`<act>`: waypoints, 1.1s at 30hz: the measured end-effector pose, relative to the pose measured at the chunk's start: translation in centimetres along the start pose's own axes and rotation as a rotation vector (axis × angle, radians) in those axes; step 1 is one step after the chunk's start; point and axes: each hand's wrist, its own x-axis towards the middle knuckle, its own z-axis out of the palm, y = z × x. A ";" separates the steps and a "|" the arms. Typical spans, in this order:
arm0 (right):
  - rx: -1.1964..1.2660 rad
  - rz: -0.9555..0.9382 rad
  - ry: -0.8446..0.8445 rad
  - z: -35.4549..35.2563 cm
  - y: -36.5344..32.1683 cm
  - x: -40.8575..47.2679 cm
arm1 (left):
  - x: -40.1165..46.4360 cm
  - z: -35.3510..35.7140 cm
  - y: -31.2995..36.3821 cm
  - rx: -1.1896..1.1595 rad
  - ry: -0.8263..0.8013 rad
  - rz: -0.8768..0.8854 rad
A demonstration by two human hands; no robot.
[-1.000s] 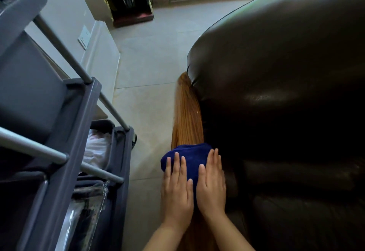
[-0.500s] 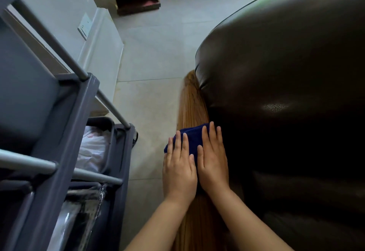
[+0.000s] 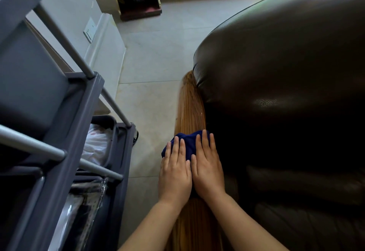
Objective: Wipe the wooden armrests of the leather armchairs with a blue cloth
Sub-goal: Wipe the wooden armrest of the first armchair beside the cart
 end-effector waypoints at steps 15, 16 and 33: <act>-0.090 -0.305 -0.349 -7.1 3.2 -0.4 | -0.1 -4.3 -0.8 0.098 -0.384 0.136; -0.078 -0.296 -0.339 -6.9 3.4 -0.5 | 0.0 -4.4 -0.8 0.099 -0.385 0.128; 0.256 -0.020 -0.128 -1.7 1.3 -7.0 | -5.3 -1.5 -2.8 0.052 -0.196 0.192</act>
